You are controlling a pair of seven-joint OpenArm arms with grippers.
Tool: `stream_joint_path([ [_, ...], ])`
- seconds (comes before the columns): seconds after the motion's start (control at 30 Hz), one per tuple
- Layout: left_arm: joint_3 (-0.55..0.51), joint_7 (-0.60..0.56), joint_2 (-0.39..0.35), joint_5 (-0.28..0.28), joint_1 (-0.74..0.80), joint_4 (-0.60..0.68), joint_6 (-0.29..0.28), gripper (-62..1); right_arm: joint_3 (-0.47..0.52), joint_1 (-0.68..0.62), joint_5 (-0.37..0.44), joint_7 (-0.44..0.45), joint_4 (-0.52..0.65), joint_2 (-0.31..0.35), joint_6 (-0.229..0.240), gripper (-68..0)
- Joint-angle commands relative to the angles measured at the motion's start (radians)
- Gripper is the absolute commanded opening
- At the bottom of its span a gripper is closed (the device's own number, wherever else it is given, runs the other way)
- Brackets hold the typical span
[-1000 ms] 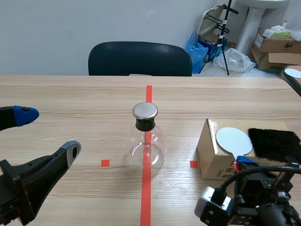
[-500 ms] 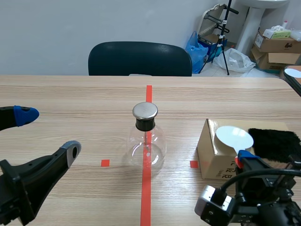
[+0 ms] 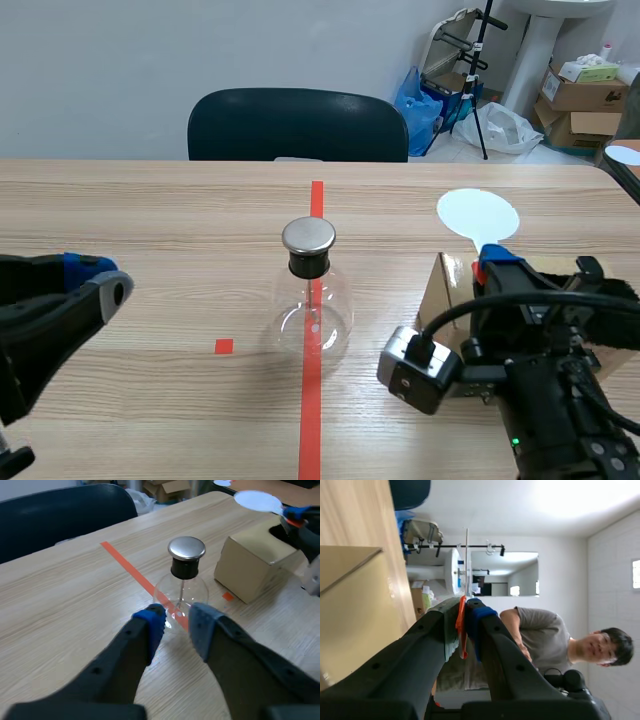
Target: Do the electroscope experiment
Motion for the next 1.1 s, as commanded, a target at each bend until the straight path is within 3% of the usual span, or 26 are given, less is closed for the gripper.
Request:
stream_joint_path([
  [0.0,0.028,-0.013,-0.027,0.001,-0.02,-0.01,0.0,-58.5,-0.011,0.023,-0.014,-0.018,0.019,0.008,-0.009,-66.5],
  [0.2,0.164,-0.036,-0.104,0.04,-0.159,-0.146,-0.019,-57.9,-0.088,0.067,-0.056,-0.095,0.018,0.008,0.005,-66.5],
  [0.27,0.23,-0.076,-0.123,0.043,-0.229,-0.22,-0.027,-57.9,-0.114,0.078,-0.056,-0.122,0.016,0.007,0.029,-66.5],
  [0.47,0.445,-0.195,-0.138,0.129,-0.45,-0.443,-0.031,-57.7,-0.188,0.129,-0.056,-0.197,-0.013,0.004,0.052,-66.5],
  [0.6,0.59,-0.259,-0.138,0.128,-0.587,-0.575,-0.029,-57.7,-0.238,0.169,-0.056,-0.245,-0.071,0.005,0.051,-66.5],
  [0.83,0.79,-0.292,-0.076,0.121,-0.798,-0.77,-0.018,-57.8,-0.258,0.191,-0.056,-0.267,-0.1,0.005,0.043,-66.5],
  [1.07,0.854,-0.292,0.029,0.121,-0.93,-0.95,-0.018,-57.8,-0.258,0.191,-0.056,-0.262,-0.1,0.004,0.035,-66.5],
])
